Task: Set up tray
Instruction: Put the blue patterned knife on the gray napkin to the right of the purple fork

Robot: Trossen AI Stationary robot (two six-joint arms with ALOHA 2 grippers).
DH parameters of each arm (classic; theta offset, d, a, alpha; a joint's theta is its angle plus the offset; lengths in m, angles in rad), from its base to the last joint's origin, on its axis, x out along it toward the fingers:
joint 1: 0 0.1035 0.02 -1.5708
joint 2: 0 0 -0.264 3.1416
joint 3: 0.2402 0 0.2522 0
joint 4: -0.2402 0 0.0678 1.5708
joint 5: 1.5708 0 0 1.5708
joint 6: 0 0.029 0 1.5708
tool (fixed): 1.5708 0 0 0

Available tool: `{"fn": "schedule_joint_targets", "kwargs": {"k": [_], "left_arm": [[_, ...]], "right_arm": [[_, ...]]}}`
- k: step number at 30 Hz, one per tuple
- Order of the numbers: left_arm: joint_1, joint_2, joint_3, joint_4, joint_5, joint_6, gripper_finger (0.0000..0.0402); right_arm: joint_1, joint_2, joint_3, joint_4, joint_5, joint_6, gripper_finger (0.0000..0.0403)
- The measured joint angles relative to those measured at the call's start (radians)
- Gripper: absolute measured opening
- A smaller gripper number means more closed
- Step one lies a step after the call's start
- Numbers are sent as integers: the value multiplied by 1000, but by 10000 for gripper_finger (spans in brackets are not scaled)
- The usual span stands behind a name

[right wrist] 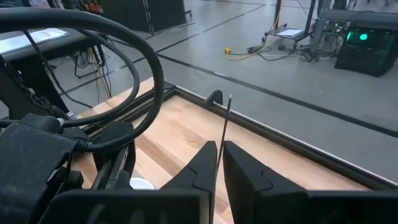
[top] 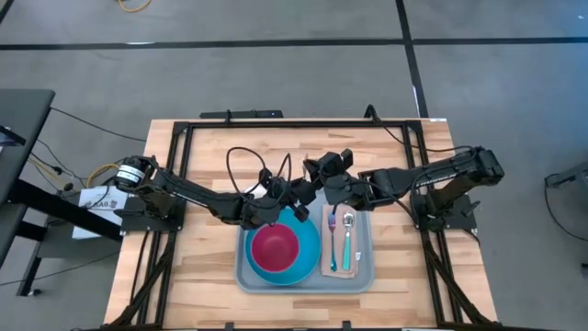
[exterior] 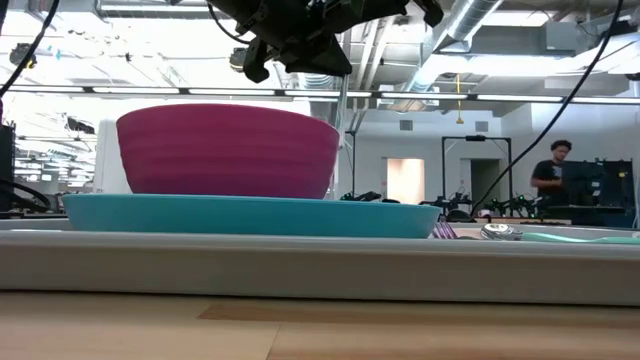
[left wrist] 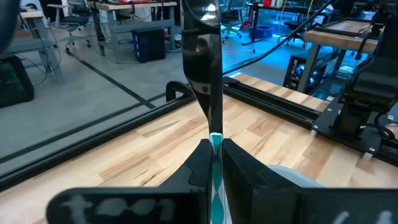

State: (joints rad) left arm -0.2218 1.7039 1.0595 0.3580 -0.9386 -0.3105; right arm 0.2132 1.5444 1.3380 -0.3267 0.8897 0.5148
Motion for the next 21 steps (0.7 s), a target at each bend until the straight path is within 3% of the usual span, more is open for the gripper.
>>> {"fn": "schedule_joint_targets", "kwargs": {"k": [4,21], "left_arm": [[0,0,0,0,-1,0,6],[-1,0,0,-17,5,1,38]], "right_arm": [[-6,0,0,1,-2,0,5],[4,0,-1,-48,9,-4,1]]}}
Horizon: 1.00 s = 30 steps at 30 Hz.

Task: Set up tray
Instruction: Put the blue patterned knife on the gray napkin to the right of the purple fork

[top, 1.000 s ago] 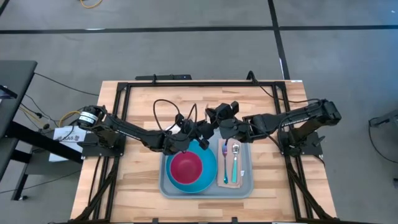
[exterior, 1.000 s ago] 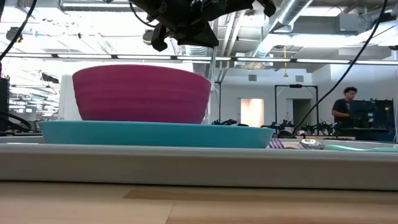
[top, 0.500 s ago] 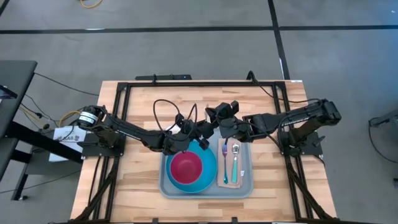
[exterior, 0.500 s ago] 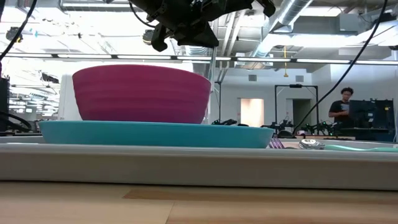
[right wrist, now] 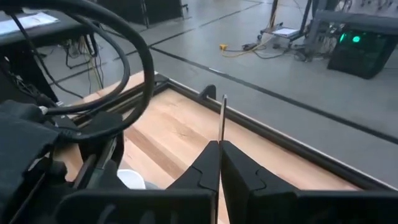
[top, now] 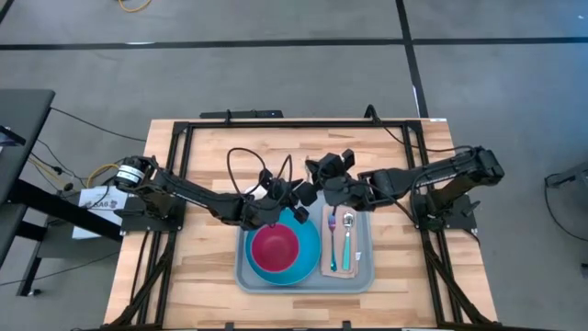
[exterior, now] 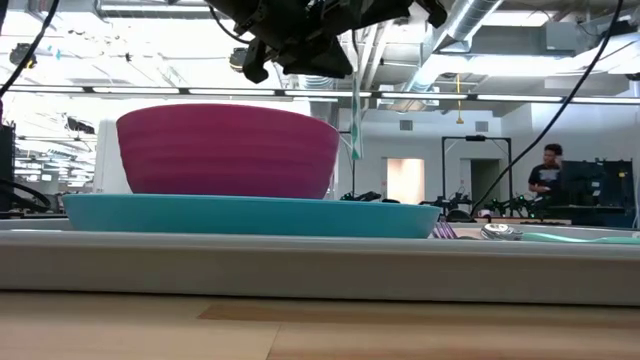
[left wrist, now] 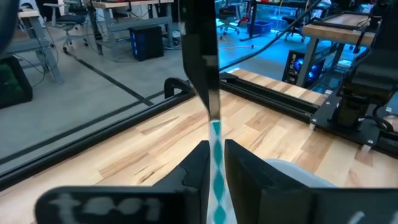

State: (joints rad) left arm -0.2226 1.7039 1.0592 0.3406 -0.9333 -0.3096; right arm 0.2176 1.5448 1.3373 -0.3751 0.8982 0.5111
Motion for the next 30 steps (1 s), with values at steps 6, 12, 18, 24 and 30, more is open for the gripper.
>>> {"fn": "schedule_joint_targets", "kwargs": {"k": [6,12,18,24,30], "left_arm": [[1,0,0,-33,-4,15,50],[-20,-13,-1,-144,-54,176,55],[-52,-140,-1,-386,-133,187,55],[-60,-361,-1,-659,-151,148,55],[-60,-593,-1,-746,-156,126,55]], "right_arm": [[26,0,0,-40,30,13,0],[87,-13,0,-295,19,239,0],[196,-118,0,-683,-8,654,0],[319,-205,-32,-787,-175,895,0],[396,-204,-128,-725,-216,1076,0]]}}
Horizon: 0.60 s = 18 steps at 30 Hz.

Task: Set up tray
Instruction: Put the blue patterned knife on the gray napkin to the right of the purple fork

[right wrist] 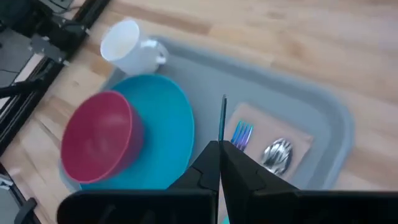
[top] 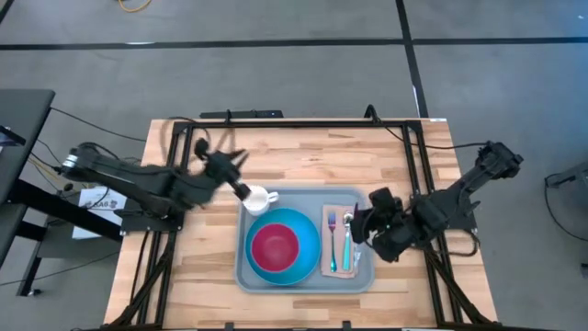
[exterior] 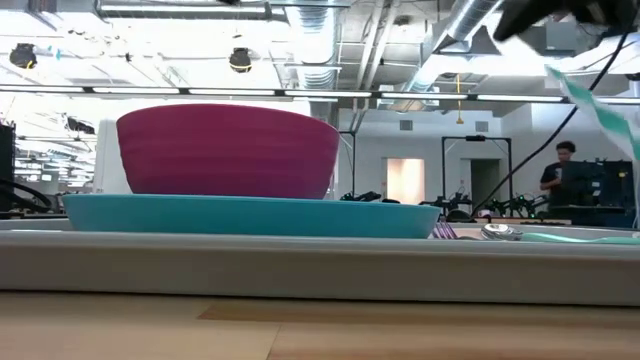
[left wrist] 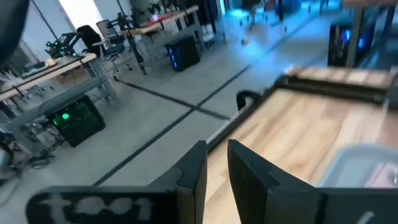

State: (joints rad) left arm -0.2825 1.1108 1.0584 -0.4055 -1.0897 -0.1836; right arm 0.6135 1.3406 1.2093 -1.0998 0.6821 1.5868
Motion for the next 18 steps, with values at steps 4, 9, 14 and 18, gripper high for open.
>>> {"fn": "schedule_joint_targets", "kwargs": {"k": [4,9,14,18], "left_arm": [[0,-129,0,-7,0,28,55],[0,-256,1,-10,9,68,55],[1,-333,1,-29,35,66,54],[1,-355,1,-87,59,32,54]], "right_arm": [[15,6,-123,196,-3,20,0],[3,6,-236,402,-20,9,0],[-23,6,-298,491,-53,29,0],[-47,10,-307,522,-60,-23,0]]}}
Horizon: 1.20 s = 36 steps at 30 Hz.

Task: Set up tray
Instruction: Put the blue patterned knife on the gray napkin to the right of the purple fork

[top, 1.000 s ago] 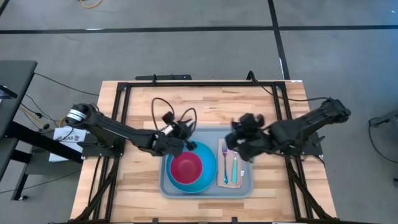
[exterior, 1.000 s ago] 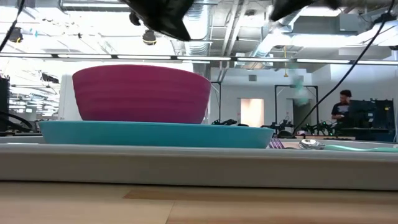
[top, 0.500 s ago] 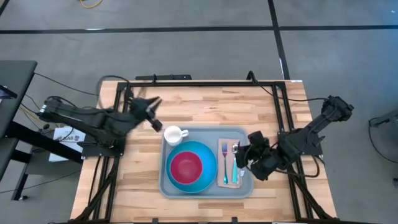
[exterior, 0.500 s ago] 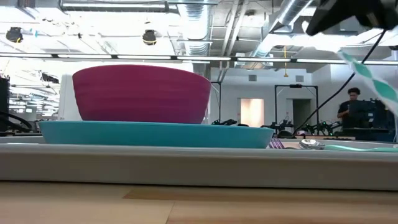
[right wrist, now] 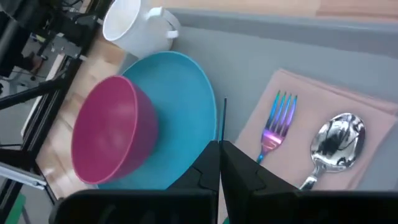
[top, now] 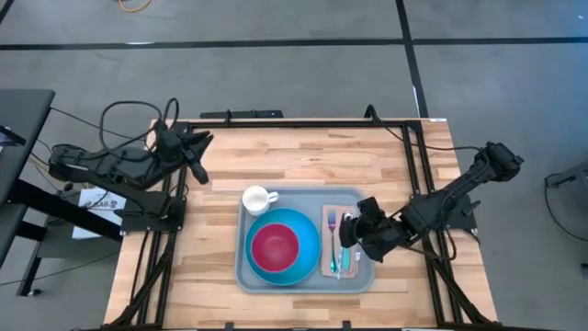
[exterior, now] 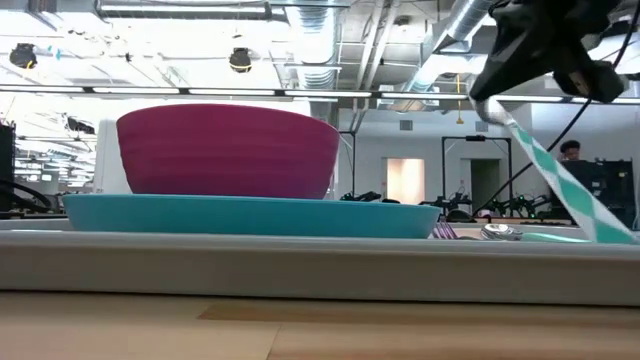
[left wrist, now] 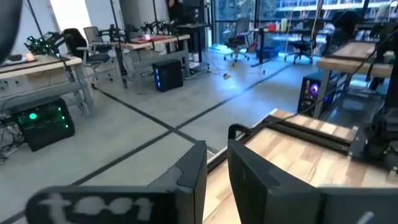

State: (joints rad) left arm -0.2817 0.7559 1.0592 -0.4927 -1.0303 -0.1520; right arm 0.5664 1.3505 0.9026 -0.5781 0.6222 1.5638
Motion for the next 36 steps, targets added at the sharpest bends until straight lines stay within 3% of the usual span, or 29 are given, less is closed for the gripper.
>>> {"fn": "schedule_joint_targets", "kwargs": {"k": [13,23,31,36], "left_arm": [[0,58,0,-96,4,-20,54],[0,120,0,-117,4,-27,54],[0,166,0,-191,-3,-94,54],[0,181,0,-198,-1,-109,54]], "right_arm": [[-159,44,0,14,-150,-162,0],[-215,44,-41,12,-154,-141,0],[-216,45,-161,235,-176,-189,0],[-216,45,-199,253,-126,-136,0]]}}
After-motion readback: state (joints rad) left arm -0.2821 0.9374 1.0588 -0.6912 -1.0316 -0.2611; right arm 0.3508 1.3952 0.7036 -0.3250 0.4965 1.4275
